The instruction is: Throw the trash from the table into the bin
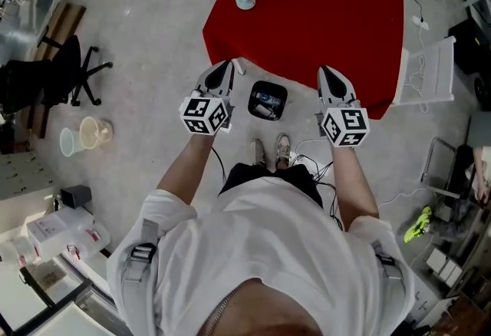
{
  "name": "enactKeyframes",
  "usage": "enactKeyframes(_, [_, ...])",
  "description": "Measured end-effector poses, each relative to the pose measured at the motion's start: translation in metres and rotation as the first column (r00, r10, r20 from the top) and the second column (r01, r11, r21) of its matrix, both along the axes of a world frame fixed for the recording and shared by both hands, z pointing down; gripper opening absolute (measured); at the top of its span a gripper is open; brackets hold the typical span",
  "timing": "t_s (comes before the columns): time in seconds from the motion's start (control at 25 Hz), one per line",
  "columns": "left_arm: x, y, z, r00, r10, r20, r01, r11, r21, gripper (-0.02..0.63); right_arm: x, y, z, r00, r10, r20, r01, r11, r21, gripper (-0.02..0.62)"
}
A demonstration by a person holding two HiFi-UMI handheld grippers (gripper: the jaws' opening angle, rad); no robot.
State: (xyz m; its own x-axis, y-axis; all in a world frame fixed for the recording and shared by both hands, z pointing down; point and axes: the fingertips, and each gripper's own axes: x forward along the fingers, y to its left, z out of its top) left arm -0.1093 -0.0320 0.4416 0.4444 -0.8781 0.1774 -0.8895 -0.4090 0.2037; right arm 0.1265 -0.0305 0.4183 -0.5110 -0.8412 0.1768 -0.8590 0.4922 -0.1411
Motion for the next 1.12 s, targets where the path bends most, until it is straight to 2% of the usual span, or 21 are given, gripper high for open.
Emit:
enactKeyframes(0.44, [0.022,-0.005,-0.047,0.998,0.057,-0.029,-0.055,0.995,0.082,0.011,0.025,0.012,-0.048,0.999,0.047,0.010,-0.048,0.996,0.075,0.005])
enactKeyframes(1.12, [0.066,-0.012,-0.050,0.993,0.115,-0.026,-0.113,0.990,0.085,0.011,0.056,0.019,-0.049,0.996,0.082,0.029,-0.084,0.994,0.071,0.005])
